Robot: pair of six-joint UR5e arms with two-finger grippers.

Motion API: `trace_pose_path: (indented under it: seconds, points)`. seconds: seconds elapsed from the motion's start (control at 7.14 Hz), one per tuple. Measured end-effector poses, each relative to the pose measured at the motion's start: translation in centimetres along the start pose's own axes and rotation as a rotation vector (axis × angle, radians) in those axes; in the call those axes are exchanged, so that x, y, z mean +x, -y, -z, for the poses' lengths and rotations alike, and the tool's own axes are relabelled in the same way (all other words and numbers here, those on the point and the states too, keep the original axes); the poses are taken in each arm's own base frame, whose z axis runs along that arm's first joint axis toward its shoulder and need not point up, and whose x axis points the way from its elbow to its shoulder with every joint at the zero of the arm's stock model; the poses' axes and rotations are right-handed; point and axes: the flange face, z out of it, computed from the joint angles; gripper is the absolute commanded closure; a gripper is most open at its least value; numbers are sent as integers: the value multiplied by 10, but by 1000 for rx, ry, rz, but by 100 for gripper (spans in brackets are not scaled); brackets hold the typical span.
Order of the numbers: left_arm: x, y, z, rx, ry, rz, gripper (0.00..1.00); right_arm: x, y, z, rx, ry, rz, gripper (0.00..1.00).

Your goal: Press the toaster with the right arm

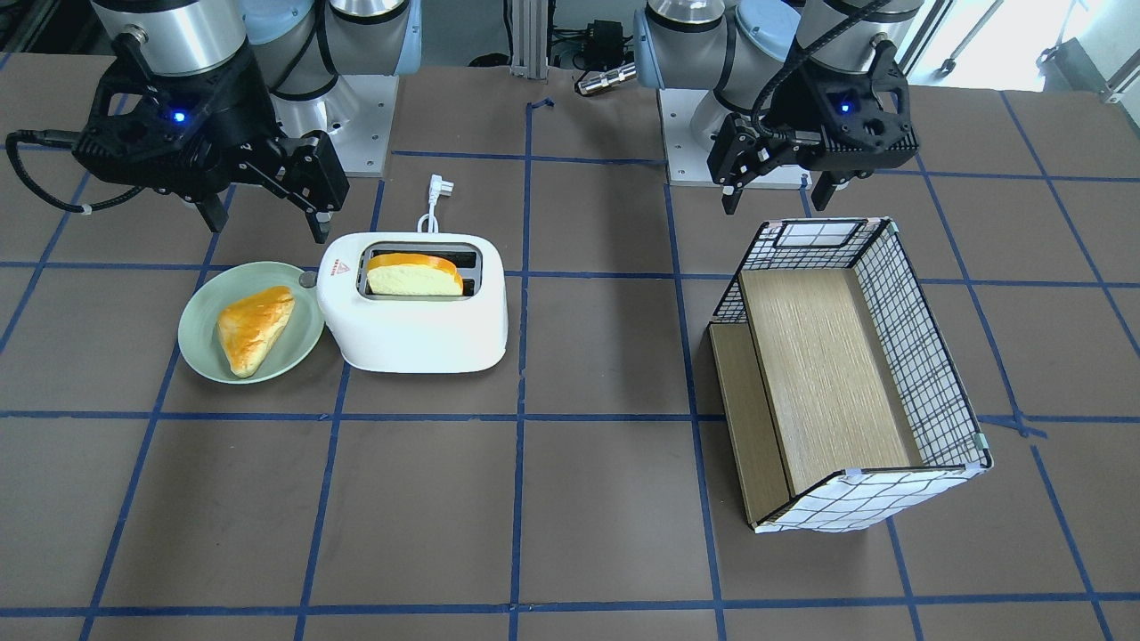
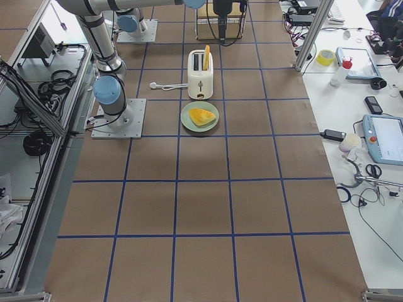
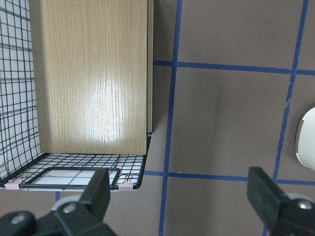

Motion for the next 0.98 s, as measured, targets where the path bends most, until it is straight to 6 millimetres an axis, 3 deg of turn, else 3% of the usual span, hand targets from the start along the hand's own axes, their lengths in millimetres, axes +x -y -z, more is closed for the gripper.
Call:
trace_pose_path:
  seconds: [0.14, 0.28, 0.42, 0.84, 0.98]
  points:
    - [0, 0, 0, 0, 0, 0, 0, 0, 0, 0, 1, -1, 0, 11]
    - [0, 0, 0, 0, 0, 0, 0, 0, 0, 1, 2, -1, 0, 25]
    - [0, 0, 0, 0, 0, 0, 0, 2, 1, 2, 2, -1, 2, 50]
    - [0, 0, 0, 0, 1, 0, 0, 19, 2, 4, -62, -3, 27, 97]
    - [0, 0, 0, 0, 1, 0, 0, 32, 2, 1, -118, 22, 4, 99]
